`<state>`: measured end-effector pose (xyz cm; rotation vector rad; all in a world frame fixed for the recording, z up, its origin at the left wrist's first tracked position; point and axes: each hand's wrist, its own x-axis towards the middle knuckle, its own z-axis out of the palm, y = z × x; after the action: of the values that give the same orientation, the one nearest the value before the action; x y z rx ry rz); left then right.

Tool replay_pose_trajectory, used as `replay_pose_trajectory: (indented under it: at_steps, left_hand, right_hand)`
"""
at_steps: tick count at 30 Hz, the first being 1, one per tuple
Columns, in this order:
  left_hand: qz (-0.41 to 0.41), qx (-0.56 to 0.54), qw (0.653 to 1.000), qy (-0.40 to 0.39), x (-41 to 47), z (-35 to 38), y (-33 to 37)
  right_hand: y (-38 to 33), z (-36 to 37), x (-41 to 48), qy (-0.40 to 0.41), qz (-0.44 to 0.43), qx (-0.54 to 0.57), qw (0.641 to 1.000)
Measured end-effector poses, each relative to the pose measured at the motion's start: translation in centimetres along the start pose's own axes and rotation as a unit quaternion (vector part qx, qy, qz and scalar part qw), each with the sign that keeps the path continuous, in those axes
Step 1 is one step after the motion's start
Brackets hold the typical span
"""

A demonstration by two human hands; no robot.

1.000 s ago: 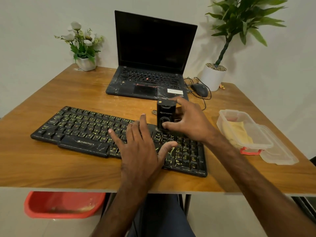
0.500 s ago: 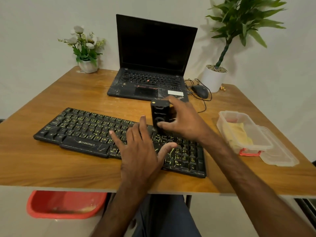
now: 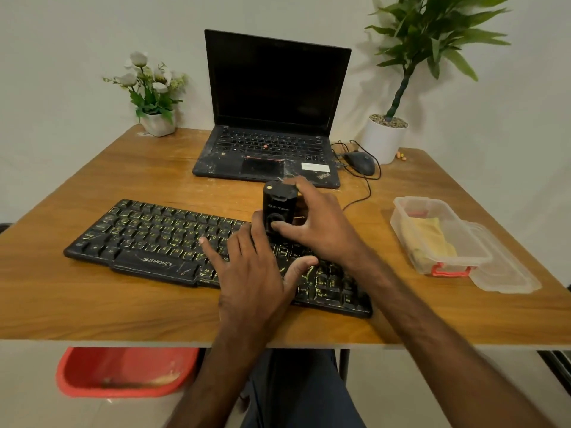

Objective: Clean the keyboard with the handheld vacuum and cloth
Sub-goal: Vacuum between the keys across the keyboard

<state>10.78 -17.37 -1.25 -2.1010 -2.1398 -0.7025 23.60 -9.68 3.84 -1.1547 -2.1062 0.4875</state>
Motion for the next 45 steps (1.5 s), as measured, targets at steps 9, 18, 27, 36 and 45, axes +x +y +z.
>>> replay_pose_trajectory:
  at_steps: [9,18,27,36,45]
  left_hand:
    - [0.001,0.01,1.0,-0.003,0.0,0.1,-0.1]
    - [-0.008,0.001,1.0,-0.005,0.0,0.2,-0.1]
    - [0.003,0.008,1.0,-0.009,0.0,0.2,-0.1]
    - [-0.008,0.012,1.0,-0.014,0.3,0.1,-0.2]
    - [0.01,0.011,1.0,-0.003,0.3,0.4,-0.1]
  right_hand:
    - [0.7,-4.4,-0.6,-0.06,0.036,-0.087,0.994]
    - [1.4,-3.8,0.5,-0.07,0.026,-0.048,0.996]
    - [1.2,-1.0,-0.1,-0.016,0.001,0.012,1.0]
    - [2.4,-5.9,-1.4,-0.097,0.035,-0.041,0.994]
    - [0.8,-0.2,0.9,-0.048,-0.009,0.021,0.999]
